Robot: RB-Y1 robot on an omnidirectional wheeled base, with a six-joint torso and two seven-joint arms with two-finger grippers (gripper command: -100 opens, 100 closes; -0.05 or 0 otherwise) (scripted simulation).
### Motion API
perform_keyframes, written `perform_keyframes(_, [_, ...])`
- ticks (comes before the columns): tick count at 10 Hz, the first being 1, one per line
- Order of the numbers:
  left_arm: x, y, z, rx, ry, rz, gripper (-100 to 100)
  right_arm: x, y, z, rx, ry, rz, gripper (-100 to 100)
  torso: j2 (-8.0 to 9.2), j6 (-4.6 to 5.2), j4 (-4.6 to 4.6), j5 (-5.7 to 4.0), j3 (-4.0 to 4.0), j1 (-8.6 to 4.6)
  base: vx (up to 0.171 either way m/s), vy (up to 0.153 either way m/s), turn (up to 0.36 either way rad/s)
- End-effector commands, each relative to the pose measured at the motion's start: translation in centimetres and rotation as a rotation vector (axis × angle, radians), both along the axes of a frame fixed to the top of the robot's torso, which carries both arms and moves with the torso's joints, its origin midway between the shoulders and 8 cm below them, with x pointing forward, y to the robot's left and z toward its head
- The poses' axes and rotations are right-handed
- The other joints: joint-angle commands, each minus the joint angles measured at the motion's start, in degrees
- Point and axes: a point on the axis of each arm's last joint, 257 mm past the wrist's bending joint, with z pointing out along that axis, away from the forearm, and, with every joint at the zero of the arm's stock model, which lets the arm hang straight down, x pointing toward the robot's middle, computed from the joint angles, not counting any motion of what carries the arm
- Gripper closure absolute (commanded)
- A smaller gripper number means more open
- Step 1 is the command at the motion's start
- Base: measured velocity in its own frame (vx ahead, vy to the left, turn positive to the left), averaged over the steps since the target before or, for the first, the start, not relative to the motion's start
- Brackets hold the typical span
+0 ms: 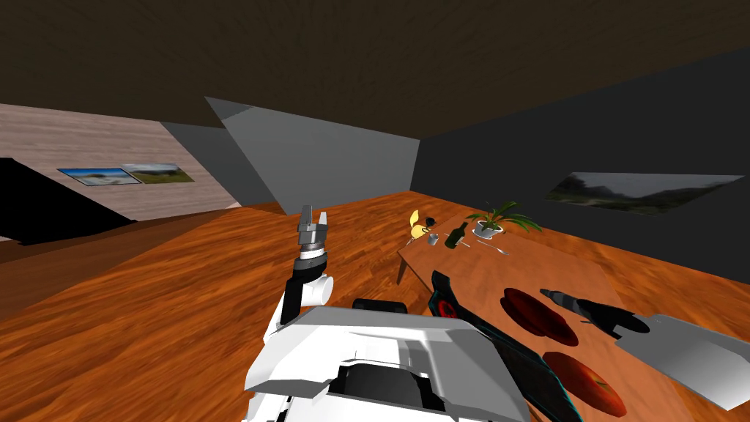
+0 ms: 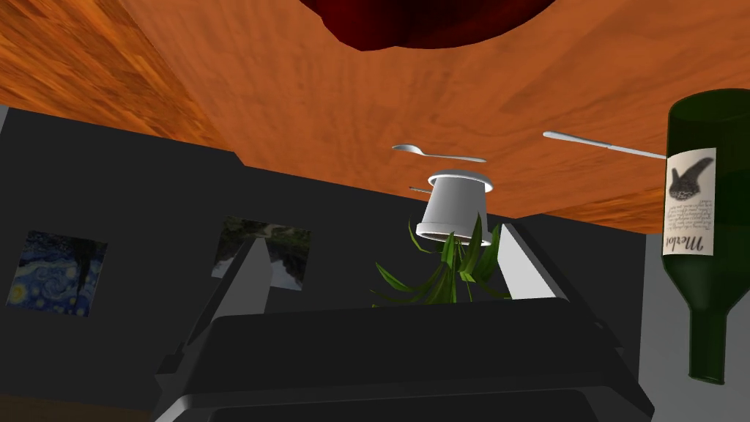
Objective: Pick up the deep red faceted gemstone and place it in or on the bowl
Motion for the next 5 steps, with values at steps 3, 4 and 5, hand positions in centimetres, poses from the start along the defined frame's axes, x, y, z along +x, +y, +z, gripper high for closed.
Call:
perform_keyframes(3, [0.0,0.0,0.0,0.0,0.0,0.0,0,0.36,-0.01,0.67,0.0,0.001,0.003,0,-0.01,-0.01,0.0,-0.03,-0.01,-0.06,0.003,0.008,-0.019])
perform_keyframes(4, [0.0,0.0,0.0,0.0,0.0,0.0,0,0.36,-0.01,0.67,0.0,0.001,0.003,0,0.0,-0.01,0.0,-0.04,0.0,-0.09,0.0,0.0,0.0])
perform_keyframes(5, [0.0,0.0,0.0,0.0,0.0,0.0,0,0.36,-0.01,0.67,0.0,0.001,0.003,0,0.0,-0.01,0.0,-0.04,0.0,-0.1,0.0,0.0,0.0])
